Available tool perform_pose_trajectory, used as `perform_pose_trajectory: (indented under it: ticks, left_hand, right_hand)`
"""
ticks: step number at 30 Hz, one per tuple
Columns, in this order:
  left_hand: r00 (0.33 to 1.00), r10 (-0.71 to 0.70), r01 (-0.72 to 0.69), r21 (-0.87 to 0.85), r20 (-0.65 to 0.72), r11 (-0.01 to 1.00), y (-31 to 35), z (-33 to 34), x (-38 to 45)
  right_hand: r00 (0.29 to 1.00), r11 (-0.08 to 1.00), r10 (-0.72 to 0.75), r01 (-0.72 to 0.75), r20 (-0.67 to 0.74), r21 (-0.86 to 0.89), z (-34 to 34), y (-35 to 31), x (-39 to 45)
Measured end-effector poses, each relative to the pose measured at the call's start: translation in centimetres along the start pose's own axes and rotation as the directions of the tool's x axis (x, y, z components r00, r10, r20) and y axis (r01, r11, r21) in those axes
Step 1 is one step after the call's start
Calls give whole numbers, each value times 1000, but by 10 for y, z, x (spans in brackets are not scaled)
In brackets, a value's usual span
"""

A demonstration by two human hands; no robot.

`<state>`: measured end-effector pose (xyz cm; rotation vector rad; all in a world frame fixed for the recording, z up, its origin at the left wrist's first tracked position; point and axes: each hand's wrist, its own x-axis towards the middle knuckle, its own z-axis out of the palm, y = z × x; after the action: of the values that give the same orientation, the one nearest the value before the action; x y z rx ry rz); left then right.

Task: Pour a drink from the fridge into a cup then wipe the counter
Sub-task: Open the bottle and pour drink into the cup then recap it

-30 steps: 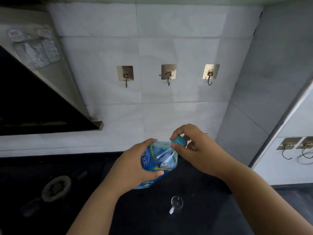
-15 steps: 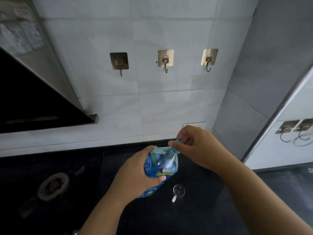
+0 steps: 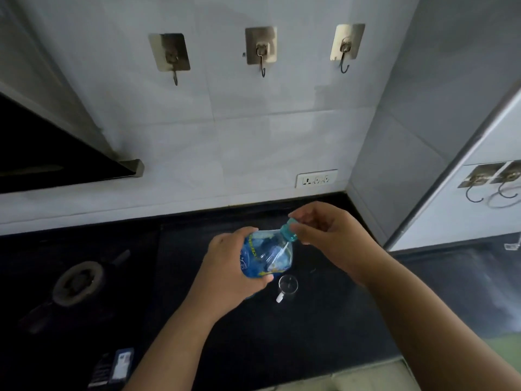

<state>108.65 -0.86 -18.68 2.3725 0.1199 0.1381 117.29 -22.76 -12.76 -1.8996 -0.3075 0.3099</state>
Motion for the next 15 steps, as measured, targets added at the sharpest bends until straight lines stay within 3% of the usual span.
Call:
perform_pose_trajectory:
  ticks: [3,5,9,15]
  left_hand:
    - [999,-29,30,42,-24,999,9,22,3]
    - [999,-33,34,29,-17,999,19,37,3]
    - [998,-56,57,29,-17,998,37,65,-1]
    - [979,-202,202,15,7,979,49,108,-13]
  right_hand:
    - [973,872,223,-171,-61,459,-9,38,-5]
    - [917,747,395,-287,-53,600,-19,73,-7]
    - [773,615,633,-472,-38,632,-36,163,-6]
    - [660,552,749,-667,53,500,-45,247,2]
